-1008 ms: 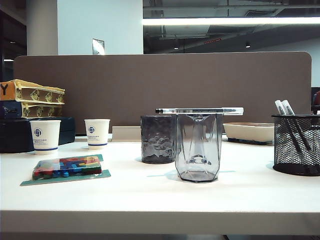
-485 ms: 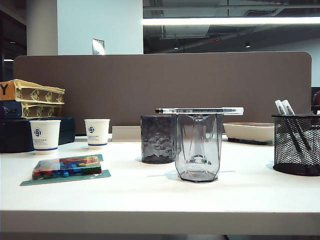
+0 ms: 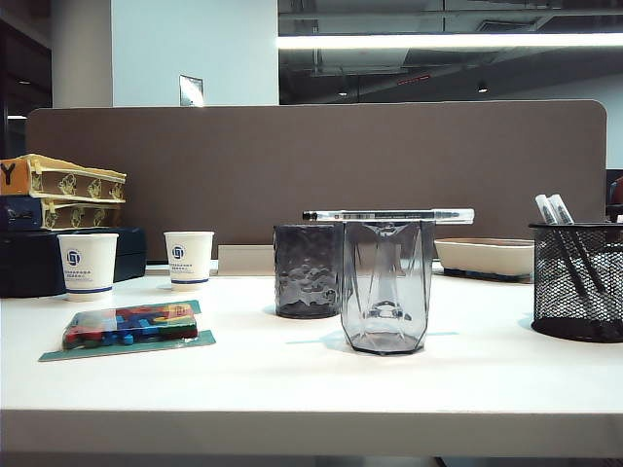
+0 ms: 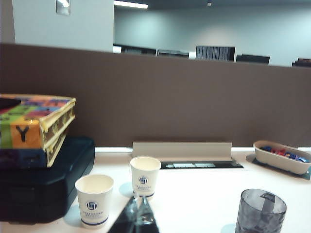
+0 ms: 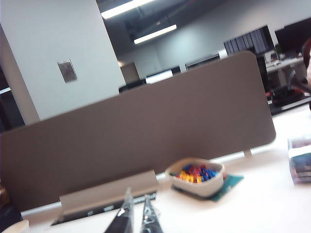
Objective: Pick up one pen and put it in the pen container.
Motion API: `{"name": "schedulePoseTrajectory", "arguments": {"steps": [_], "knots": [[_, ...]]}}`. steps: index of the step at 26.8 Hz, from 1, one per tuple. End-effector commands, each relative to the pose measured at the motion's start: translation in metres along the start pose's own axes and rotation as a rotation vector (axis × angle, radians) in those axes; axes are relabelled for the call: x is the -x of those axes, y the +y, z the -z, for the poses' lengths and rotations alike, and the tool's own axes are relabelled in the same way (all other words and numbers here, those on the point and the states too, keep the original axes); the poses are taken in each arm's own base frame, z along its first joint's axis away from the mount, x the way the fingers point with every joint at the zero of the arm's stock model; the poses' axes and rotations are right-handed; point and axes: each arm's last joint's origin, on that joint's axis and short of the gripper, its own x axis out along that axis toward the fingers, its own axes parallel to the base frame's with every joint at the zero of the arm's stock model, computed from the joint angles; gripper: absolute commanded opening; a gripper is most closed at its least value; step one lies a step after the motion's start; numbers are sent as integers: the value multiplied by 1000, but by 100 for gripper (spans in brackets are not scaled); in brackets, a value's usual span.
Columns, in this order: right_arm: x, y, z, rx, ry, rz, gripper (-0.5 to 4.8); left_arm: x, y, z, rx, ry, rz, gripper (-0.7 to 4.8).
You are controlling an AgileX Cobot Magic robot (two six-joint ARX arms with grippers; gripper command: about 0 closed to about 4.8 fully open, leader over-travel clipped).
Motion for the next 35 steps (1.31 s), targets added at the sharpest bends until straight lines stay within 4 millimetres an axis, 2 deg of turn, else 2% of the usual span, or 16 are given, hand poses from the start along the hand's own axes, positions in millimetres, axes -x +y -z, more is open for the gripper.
{"name": "schedulePoseTrajectory", "arguments": {"steps": [1, 8, 16, 21, 26, 35], "knots": [[-3, 4, -8, 2, 12, -27, 31, -1, -1, -9, -4, 3, 34, -1], [-22, 13, -24, 79, 103, -134, 36, -13, -1, -27, 1, 36, 55, -1], [-35, 21, -42, 153, 104, -162, 37, -26, -3, -37, 19, 84, 184, -1], [-42, 19, -39, 148, 142, -152, 37, -26, -4, -38, 20, 85, 208, -1], [-57, 20, -40, 145, 165, -151, 35, -27, -4, -37, 32, 94, 221, -1], [-81, 28, -46, 126, 218, -232, 36, -37, -12, -28, 75, 168, 355, -1]]}}
